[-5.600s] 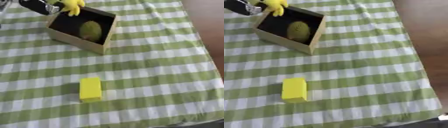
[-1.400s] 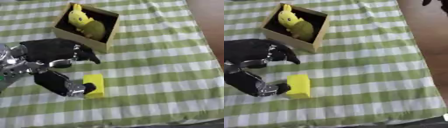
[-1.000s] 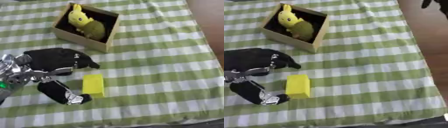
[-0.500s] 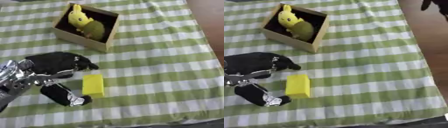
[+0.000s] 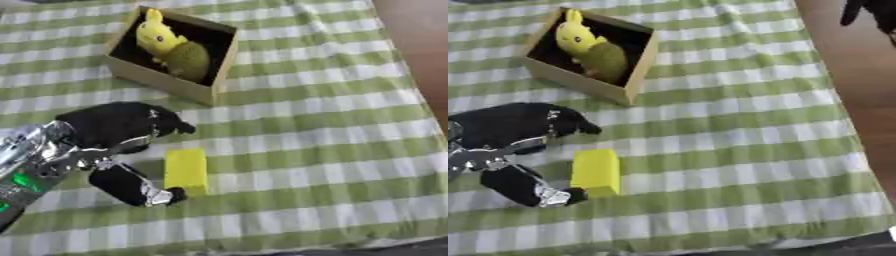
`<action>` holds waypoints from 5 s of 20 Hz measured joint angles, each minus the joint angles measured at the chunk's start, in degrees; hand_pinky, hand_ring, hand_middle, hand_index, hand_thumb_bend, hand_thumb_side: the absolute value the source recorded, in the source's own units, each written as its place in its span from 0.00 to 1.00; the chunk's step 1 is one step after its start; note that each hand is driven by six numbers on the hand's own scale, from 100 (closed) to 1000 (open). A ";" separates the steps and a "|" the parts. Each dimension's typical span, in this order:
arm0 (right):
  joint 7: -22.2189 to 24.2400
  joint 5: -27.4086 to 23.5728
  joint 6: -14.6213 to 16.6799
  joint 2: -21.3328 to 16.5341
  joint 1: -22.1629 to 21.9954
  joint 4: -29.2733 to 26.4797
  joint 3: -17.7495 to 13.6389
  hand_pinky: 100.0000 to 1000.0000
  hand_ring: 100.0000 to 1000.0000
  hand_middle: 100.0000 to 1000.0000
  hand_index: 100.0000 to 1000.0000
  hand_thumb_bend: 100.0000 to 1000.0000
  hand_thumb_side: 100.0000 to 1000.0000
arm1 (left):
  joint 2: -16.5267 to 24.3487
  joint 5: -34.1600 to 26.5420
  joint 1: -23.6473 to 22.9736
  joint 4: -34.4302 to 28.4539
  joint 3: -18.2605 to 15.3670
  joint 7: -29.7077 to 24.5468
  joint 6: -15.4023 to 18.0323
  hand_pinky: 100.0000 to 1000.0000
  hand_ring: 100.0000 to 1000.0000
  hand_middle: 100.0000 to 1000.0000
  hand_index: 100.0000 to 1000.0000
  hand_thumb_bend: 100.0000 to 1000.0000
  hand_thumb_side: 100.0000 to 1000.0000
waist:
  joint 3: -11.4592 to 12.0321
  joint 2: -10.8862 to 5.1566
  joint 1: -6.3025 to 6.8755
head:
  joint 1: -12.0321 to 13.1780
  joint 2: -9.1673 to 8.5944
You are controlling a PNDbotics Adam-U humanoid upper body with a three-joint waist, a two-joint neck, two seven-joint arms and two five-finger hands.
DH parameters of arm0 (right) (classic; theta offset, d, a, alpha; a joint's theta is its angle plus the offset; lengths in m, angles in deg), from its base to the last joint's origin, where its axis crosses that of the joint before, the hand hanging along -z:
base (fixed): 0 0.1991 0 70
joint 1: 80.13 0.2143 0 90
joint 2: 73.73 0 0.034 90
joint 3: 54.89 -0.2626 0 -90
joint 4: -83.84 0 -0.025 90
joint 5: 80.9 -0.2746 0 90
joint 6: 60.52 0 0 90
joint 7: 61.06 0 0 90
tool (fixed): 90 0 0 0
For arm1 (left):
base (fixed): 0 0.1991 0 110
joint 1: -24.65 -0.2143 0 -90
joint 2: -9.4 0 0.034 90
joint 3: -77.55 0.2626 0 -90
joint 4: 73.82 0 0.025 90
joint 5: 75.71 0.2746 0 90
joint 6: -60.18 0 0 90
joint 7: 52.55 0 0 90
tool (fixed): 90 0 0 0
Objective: Pick up objects on the table and place them in the box.
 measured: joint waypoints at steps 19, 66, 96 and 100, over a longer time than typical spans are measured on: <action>0.65 0.49 -0.42 0.48 -0.26 0.06 -0.16 1.00 1.00 0.40 0.89 0.00 0.47 | -3.28 3.83 0.51 7.60 3.09 1.81 3.36 0.84 0.86 0.63 0.85 0.38 0.58 | -0.67 0.00 0.29 | 0.48 0.00; 0.60 0.14 2.62 0.50 0.08 1.04 -0.23 1.00 1.00 0.40 0.88 0.00 0.47 | -1.37 -12.58 19.37 14.10 -20.22 4.88 -5.30 0.67 0.69 0.52 0.73 0.00 0.19 | -1.36 0.07 -0.81 | 0.54 -0.76; 0.51 -0.30 2.92 0.57 1.08 0.68 0.07 1.00 1.00 0.40 0.89 0.00 0.47 | -10.86 9.89 23.68 49.97 -22.45 9.43 15.31 0.87 0.91 0.79 0.96 0.26 0.76 | -2.60 1.08 -1.30 | 1.52 -2.12; 0.64 -0.30 2.79 0.59 1.04 0.68 0.07 1.00 1.00 0.39 0.89 0.00 0.47 | -10.95 11.75 23.69 49.97 -22.74 11.89 14.05 0.89 0.94 0.81 0.99 0.38 0.85 | -2.71 1.08 -1.30 | 1.52 -2.12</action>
